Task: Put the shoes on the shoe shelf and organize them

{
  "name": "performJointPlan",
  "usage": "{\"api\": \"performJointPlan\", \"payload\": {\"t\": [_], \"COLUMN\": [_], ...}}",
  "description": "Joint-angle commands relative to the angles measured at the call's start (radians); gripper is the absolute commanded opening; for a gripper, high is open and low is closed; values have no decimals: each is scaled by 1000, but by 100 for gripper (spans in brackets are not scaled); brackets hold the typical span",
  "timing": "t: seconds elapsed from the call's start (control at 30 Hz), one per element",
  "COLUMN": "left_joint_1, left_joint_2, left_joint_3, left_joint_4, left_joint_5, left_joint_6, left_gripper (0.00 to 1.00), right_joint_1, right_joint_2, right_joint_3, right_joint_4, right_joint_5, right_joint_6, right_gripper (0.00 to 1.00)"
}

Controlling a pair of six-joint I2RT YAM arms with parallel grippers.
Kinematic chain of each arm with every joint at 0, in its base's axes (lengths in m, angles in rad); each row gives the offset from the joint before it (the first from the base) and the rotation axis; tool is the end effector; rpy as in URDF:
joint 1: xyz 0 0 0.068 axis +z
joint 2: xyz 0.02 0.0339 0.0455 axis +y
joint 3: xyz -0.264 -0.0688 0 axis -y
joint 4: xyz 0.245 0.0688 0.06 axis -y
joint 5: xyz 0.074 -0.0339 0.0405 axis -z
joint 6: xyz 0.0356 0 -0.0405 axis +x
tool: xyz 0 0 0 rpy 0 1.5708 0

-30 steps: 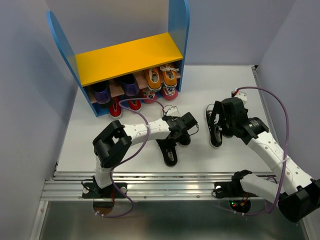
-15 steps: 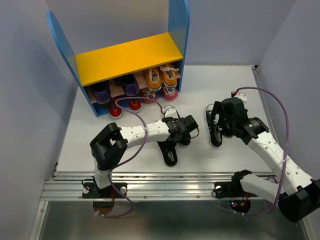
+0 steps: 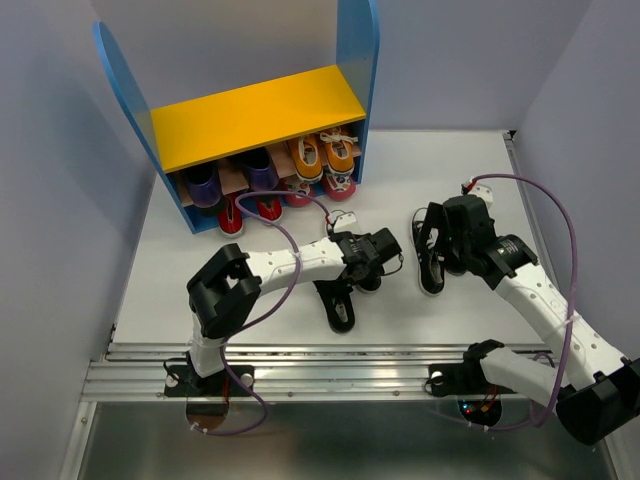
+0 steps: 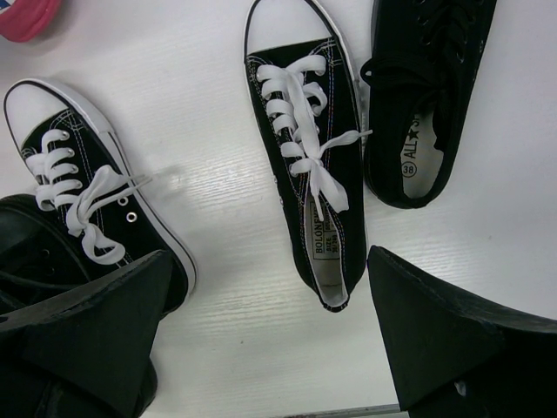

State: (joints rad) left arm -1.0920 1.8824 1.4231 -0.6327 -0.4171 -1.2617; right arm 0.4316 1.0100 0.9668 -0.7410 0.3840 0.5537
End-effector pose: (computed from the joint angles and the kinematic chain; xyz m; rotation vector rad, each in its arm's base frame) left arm 0.1953 -0.3450 0.2154 -0.3480 2.5347 -0.3683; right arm 0.1897 0.0727 0.3109 0.3224 2.2625 0.0569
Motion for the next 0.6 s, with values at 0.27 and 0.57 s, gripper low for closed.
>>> {"api": "performJointPlan", "payload": {"t": [0.27,0.57], "left_joint_1": [18,32], "left_joint_2": [20,72], "left_joint_3": [53,42], "left_joint_4": [-7,-12], "left_joint_5": [-54,-51], "left_joint_6": [-27,-56], "left_gripper": [74,68], "right_joint_1": [1,1], "right_joint_2": [-17,-24], "right_joint_3": [3,-11], "right_joint_4": [17,17], "right_joint_5": [-11,-17], "right_joint_6": [-9,-9], "right_gripper": [100,100]}}
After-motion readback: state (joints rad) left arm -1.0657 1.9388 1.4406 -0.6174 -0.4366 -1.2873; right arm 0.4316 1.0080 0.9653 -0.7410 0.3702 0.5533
